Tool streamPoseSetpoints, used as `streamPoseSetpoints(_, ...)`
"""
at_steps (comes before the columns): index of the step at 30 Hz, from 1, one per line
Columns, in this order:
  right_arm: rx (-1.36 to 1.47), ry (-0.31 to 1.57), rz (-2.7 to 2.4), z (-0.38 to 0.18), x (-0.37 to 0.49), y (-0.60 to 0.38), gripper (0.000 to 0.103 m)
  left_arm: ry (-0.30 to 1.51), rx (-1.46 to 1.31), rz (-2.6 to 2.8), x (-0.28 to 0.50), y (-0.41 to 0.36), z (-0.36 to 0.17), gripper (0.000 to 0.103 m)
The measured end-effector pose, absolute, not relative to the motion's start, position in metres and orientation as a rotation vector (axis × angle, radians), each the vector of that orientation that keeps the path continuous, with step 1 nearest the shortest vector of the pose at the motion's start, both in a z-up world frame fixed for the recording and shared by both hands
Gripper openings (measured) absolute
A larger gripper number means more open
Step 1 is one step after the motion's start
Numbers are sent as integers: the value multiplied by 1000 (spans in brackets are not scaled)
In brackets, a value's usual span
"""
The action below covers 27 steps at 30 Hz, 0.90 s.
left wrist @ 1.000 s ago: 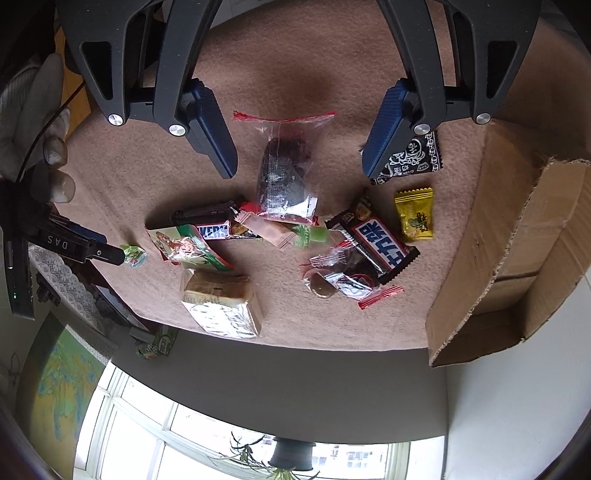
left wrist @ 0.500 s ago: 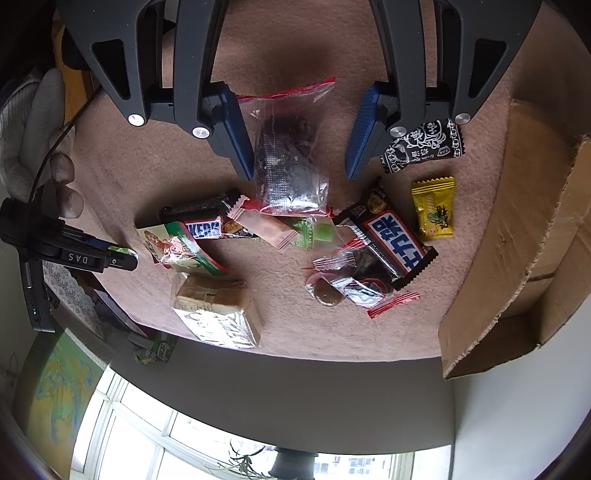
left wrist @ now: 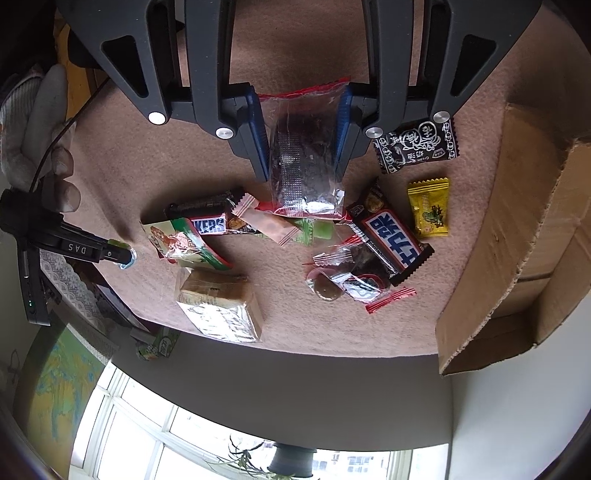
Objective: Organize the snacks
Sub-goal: 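Grasp the clear zip bag of dark candy with the left gripper while the right grasps the green-yellow packet, then carry both held snacks over the cardboard box and open both grippers to drop them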
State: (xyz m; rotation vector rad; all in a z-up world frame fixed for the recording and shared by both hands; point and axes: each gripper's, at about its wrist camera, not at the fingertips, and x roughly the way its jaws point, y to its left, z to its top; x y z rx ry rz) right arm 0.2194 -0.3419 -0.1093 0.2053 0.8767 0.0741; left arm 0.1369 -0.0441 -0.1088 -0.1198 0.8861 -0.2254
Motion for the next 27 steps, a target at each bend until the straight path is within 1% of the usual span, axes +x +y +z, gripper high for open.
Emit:
streamPoseSetpoints(7,170,811,144,-69,203,-313,26,833,-131,-220,127,-32,-87,30)
streamPoseSetpoints(16,90,733,314,-18,187,-227,26,743,-155,-130,114,23,-51,30)
streamPoseSetpoints(22,35,722,433,-2,184,-155,26,710,-179,-41,106,71,-43,30)
streamPoseSetpoints(27,-6,728,530,-2,179,-93,26,698,-205,30,104,109,-42,30)
